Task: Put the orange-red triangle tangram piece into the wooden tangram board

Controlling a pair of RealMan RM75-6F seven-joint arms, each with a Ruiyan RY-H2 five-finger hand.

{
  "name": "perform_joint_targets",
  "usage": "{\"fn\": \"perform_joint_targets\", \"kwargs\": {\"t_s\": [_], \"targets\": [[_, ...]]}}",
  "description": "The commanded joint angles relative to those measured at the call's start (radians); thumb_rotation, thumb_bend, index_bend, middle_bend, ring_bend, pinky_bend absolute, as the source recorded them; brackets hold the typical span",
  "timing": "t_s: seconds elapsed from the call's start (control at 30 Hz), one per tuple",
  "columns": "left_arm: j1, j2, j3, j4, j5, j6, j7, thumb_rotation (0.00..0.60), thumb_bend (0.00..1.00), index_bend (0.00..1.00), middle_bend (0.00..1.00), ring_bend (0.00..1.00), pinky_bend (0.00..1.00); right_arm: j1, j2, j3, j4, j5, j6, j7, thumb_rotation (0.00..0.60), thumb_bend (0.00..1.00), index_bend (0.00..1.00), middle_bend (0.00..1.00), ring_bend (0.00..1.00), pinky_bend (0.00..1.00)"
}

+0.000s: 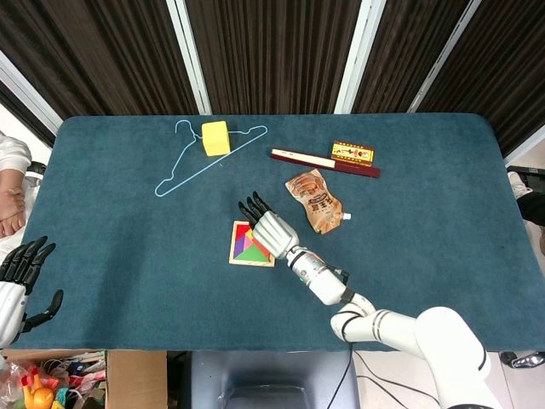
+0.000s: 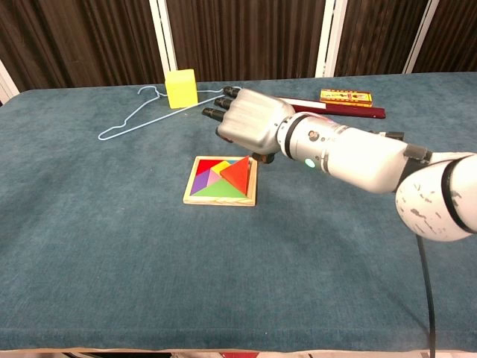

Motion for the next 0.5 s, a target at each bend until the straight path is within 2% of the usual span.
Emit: {"fn": "perform_joint_targets", "kwargs": {"t_s": [0.03, 0.33, 0.5], "targets": [[-0.001, -0.001, 0.000, 0.002, -0.002, -0.005, 0.000, 0.600, 0.47, 0.00, 0.00, 0.00, 0.09, 0.003, 0.002, 0.008, 0.005, 0.015, -0.008, -0.003, 0.600, 0.59, 0.47, 0.03, 0.00, 0.00], [-0.007, -0.002, -0.003, 0.003, -0.010, -0.015, 0.001, 0.600, 0.48, 0.00, 0.00, 0.00, 0.09, 0.021, -0.021, 0.009, 0.031, 0.042, -0.043, 0.003, 0.600, 0.73, 0.50, 0.03, 0.00, 0.00], [-0.009, -0.001, -0.005, 0.005, -0.010, -0.015, -0.003, 0.600, 0.48, 0.00, 0.00, 0.00, 0.09, 0.025, -0.027, 0.003, 0.036, 0.047, -0.053, 0.016, 0.600, 0.74, 0.50, 0.03, 0.00, 0.00]]}}
